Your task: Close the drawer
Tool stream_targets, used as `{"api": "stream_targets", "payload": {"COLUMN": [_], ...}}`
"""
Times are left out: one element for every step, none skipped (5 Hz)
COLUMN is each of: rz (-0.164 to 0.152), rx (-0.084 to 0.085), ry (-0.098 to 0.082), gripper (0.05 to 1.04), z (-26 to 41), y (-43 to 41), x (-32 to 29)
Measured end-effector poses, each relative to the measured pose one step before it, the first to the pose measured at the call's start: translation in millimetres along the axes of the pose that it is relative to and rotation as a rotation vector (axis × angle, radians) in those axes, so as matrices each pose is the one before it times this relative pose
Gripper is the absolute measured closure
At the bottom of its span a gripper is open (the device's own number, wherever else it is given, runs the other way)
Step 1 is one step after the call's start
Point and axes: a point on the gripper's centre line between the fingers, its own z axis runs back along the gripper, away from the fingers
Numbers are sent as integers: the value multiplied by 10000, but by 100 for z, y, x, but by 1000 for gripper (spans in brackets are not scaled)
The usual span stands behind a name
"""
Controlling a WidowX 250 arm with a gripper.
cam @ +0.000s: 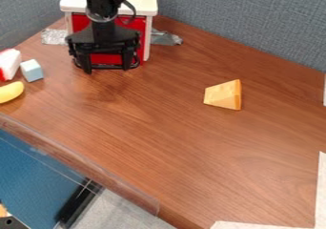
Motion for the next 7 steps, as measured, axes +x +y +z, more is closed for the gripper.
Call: {"api": "stream_targets", "payload": {"rz": [-7, 42, 9, -107, -151, -309, -422], "rx": [109, 124, -6, -173, -476, -290, 313], "ry": [-286, -234, 56, 55, -350, -136, 142], "gripper": [83, 83, 84, 84, 83, 84, 84], "z": [-183, -132, -40, 502, 2245, 1446, -960], "y": [-106, 441, 123, 263, 85, -20, 206], "x": [1203, 565, -54, -954, -602, -997, -847]}}
